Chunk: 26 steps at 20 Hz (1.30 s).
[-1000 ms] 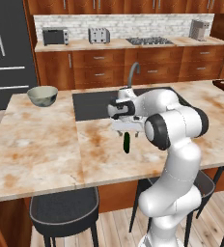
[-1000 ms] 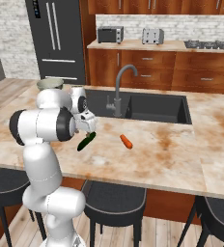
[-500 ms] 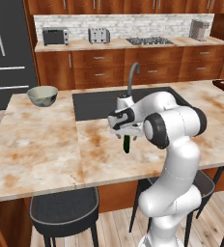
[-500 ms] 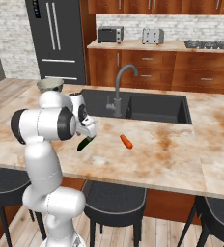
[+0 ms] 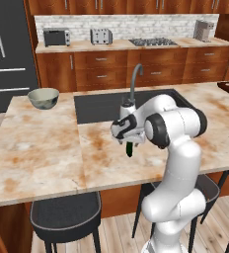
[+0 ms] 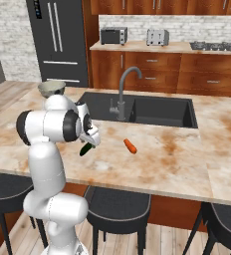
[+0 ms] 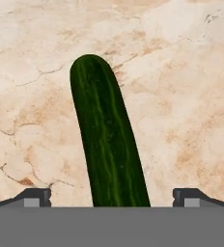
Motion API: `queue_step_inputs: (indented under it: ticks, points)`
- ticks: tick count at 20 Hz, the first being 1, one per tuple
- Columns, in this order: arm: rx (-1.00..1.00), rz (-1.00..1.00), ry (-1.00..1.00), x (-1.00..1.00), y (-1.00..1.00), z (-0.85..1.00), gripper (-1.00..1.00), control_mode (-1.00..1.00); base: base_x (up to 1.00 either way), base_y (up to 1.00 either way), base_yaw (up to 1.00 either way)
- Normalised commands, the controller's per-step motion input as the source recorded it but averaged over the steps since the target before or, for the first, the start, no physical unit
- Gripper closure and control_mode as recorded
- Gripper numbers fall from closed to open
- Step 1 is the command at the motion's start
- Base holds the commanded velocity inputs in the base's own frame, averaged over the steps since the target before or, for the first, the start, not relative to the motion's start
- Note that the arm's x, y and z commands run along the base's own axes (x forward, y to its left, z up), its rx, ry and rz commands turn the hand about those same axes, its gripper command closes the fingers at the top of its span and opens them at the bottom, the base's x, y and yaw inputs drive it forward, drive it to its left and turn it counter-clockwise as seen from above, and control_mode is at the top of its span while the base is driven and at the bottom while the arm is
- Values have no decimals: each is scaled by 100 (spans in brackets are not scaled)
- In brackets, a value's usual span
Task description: Place the two vegetables and bowl onto the tray for setting up a vegetable dip station.
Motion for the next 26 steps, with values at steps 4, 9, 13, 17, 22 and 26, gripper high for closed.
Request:
queue_step_inputs:
  ticks: [4,9,13,17,22,26]
  points:
    - [1,0,0,15,0,-26,-100,-100,0,0,0]
    - [1,0,0,15,0,-23,-100,-100,0,0,0]
    - [4,0,0,6,0,-24,100,-100,0,0,0]
    - [4,0,0,0,0,-21,100,-100,0,0,0]
    - [3,0,0,0,-4,-10,100,-100,0,0,0]
    - [0,0,5,-1,0,11,100,-100,0,0,0]
